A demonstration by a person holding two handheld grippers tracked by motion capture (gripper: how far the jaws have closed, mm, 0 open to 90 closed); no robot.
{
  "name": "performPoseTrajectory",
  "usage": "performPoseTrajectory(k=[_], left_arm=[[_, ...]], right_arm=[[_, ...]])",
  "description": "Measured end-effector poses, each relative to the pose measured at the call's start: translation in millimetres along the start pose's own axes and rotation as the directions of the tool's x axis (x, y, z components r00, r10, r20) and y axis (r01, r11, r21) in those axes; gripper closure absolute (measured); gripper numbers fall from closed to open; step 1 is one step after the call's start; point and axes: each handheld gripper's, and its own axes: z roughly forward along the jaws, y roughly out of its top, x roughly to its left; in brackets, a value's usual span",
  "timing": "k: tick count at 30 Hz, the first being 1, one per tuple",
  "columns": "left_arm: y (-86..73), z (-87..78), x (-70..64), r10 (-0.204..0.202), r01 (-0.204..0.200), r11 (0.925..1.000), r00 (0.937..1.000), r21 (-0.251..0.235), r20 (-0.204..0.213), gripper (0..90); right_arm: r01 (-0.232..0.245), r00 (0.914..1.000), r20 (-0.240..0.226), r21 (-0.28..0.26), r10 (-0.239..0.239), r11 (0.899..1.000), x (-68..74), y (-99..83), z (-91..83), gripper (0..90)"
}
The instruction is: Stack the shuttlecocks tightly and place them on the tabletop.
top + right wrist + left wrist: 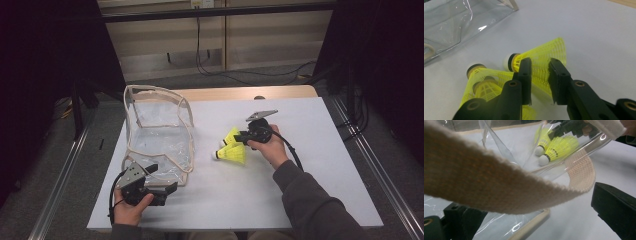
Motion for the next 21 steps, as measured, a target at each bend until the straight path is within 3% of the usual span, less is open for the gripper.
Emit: performPoseTrajectory(k=[8, 14, 19, 21], left_arm=[[0.0, 0.0, -0.1, -0.001, 0.001, 1.0, 1.0, 0.0, -0.002, 2.9], [0.0, 0.1, -0.1, 0.002, -0.002, 1.0, 1.0, 0.0, -0.002, 2.9], [0.0, -0.3, -0.3, 0.001, -0.001, 1.0, 1.0, 0.0, -0.003, 2.9], [0.0, -0.5, -0.2, 0.002, -0.002, 1.0, 1.0, 0.001, -0.002, 2.9]], right_arm=[[0.031, 0.9993, -0.021, 0.004, -0.031, 1.0, 0.3, 0.7, -2.7, 90.0], [0.016, 0.9998, -0.014, 0.0, -0.016, 1.0, -0.8, 0.6, -4.9, 89.3], [-0.002, 1.0, -0.001, 0.006, 0.002, 1.0, 0.2, -0.7, -0.5, 79.1], [0.001, 1.0, 0.001, 0.016, -0.001, 1.0, 0.9, -2.2, 2.8, 79.1]])
